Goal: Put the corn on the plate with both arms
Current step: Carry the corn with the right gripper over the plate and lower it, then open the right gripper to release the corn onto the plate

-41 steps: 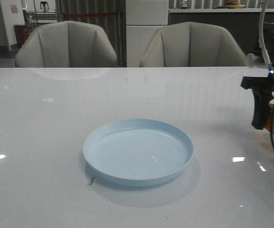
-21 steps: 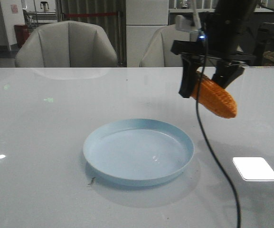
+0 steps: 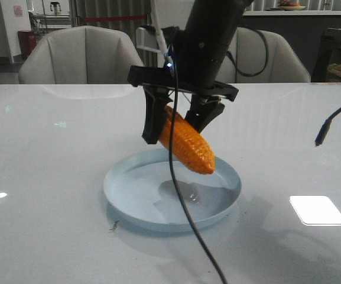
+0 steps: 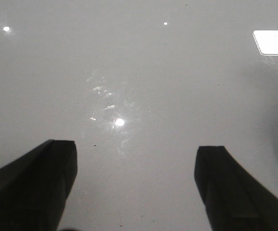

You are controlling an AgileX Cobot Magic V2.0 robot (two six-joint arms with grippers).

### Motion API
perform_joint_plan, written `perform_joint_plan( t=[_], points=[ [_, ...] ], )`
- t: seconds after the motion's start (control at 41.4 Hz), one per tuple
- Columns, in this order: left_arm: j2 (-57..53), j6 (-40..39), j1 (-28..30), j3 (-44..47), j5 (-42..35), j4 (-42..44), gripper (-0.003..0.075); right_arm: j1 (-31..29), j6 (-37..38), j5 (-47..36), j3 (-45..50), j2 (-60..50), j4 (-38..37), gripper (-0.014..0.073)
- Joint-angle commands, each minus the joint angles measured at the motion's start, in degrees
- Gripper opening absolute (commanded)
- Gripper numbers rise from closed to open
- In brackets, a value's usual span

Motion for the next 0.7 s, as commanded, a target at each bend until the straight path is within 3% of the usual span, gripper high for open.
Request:
perform_joint_plan(
  t=[0.0,0.121,0.193,0.363,0.459,0.677],
  points=[
    [-0.21,0.11,0.15,-1.61,-3.95,-0.99,0.0560,0.13,-0.51,-0.33,-1.81,-1.17,2.03,0.0060],
    [-0.21,0.11,0.15,-1.61,-3.95,-0.99,0.0560,0.13,-0.51,1.88,-1.81,1.33,2.03,0.0066],
    [-0.21,0.11,0.15,-1.61,-3.95,-0.99,0.0560,0.13,-0.51,3.50,-1.81,2.58,2.03,0.0124],
    [-0.21,0.11,0.15,-1.61,-3.95,-0.99,0.0560,0.13,-0.51,4.77,-1.81,3.56,2.03,0.0415],
    [-0.21,0.11,0.15,-1.61,-3.95,-0.99,0.0560,0.13,-0.51,4.55,-1.93,3.48,1.97,0.0535],
    [-0.21,0.11,0.15,-1.61,-3.95,-0.99,0.0560,0.13,-0.51,4.78,-3.41,3.29,2.07,0.0573]
  ],
)
